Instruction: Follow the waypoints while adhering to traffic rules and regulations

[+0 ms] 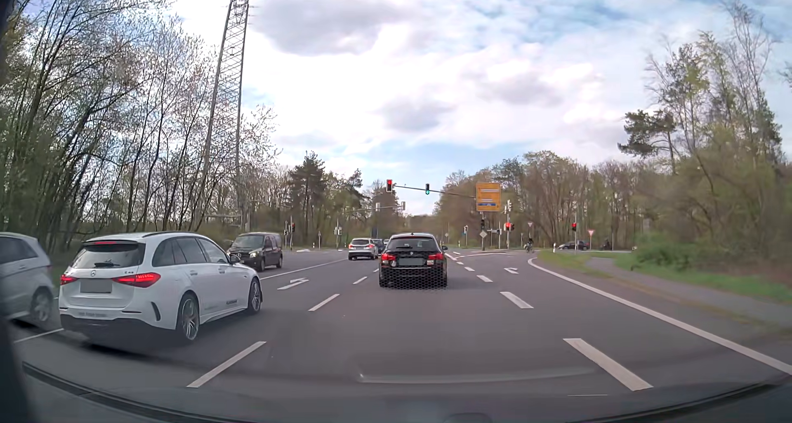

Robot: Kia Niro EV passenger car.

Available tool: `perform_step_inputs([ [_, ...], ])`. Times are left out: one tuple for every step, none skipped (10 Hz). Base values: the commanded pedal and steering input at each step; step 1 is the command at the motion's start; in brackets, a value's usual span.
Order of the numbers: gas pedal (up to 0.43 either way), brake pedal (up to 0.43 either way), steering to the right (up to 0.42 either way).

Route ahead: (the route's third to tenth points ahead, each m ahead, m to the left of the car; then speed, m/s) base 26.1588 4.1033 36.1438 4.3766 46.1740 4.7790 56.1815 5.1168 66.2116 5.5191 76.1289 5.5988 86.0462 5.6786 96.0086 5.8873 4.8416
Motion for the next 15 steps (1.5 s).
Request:
perform_step_inputs([
  [0.319,0.000,0.003],
  [0.331,0.000,0.003],
  [0.331,0.000,0.003],
  [0.339,0.000,0.002],
  [0.339,0.000,0.002],
  [0.339,0.000,0.002],
  [0.350,0.000,0.002],
  [0.350,0.000,0.002],
  [0.350,0.000,0.002],
  [0.350,0.000,0.002],
  [0.358,0.000,0.001],
  [0.358,0.000,0.002],
  [0.370,0.000,0.002],
  [0.370,0.000,0.002],
  [0.370,0.000,0.001],
])
